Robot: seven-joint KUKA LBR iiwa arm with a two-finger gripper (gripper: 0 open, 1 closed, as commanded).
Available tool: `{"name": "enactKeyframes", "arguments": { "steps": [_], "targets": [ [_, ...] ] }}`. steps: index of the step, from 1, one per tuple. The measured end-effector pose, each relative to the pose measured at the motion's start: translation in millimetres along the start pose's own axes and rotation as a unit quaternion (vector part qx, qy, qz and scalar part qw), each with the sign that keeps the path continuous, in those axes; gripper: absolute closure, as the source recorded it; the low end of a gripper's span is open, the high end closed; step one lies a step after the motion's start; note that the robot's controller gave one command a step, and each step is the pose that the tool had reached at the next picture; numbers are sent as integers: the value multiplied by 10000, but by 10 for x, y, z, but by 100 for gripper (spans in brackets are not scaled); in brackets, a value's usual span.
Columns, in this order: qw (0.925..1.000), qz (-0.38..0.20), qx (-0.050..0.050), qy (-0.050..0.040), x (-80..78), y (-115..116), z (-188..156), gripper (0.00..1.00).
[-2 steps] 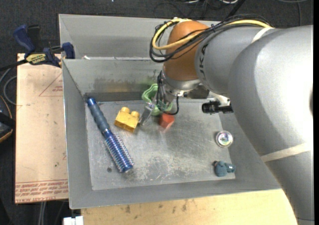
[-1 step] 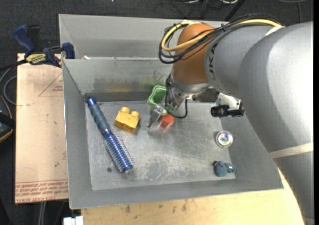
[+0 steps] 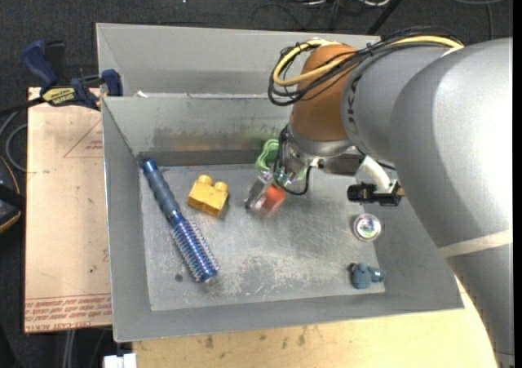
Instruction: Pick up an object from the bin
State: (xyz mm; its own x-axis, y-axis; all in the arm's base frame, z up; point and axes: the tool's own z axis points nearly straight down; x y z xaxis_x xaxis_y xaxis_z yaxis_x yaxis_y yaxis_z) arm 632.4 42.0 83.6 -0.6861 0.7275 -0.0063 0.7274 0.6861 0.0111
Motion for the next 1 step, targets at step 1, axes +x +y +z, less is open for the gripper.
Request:
{"name": "enactKeyframes", "arguments": {
  "steps": [1],
  "targets": [
    [9823,1872,-37,-13,-232,-155,51,0]
  ]
}}
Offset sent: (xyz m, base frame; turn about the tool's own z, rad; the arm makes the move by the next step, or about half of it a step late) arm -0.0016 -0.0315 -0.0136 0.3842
